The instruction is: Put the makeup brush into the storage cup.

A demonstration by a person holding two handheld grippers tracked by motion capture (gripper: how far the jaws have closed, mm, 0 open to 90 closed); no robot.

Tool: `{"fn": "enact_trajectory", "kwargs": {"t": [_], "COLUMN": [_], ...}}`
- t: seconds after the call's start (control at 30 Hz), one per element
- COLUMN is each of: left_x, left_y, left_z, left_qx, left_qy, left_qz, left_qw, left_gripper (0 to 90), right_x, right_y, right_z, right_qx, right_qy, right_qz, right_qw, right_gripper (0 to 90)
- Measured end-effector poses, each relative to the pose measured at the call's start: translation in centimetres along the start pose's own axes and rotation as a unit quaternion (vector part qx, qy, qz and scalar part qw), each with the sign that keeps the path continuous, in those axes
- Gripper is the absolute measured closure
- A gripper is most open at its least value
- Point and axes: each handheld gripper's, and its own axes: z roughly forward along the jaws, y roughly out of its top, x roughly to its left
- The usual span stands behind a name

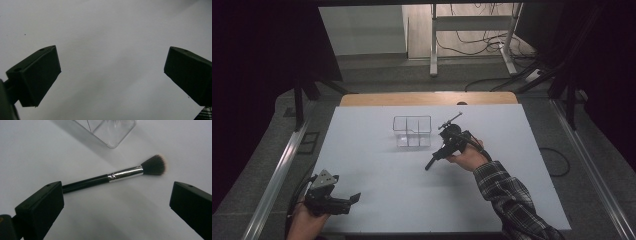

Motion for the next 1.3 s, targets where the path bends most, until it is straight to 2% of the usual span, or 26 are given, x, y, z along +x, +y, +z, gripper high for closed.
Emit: {"fn": "enact_trajectory", "kwargs": {"t": [0.57,1.1,1.3], "left_x": [0.0,-0.1,-0.2], "left_y": [0.0,0.0,0.0], "left_z": [0.0,0.1,0.1], "left_qx": [0.001,0.004,0.006], "left_qy": [-0.001,-0.001,-0.001], "left_qz": [0.003,0.005,0.009], "left_qw": [1.0000,1.0000,0.9999], "left_gripper": [1.3,1.4,1.4], "right_x": [1.1,0.9,0.9], "right_y": [1.4,1.2,1.1], "right_z": [2.0,4.2,4.8], "right_qx": [0.014,0.032,0.034], "right_qy": [0.002,-0.023,-0.041], "right_qz": [0.009,0.020,0.020], "right_qw": [0.9999,0.9990,0.9984], "right_gripper": [0.0,0.0,1.5]}}
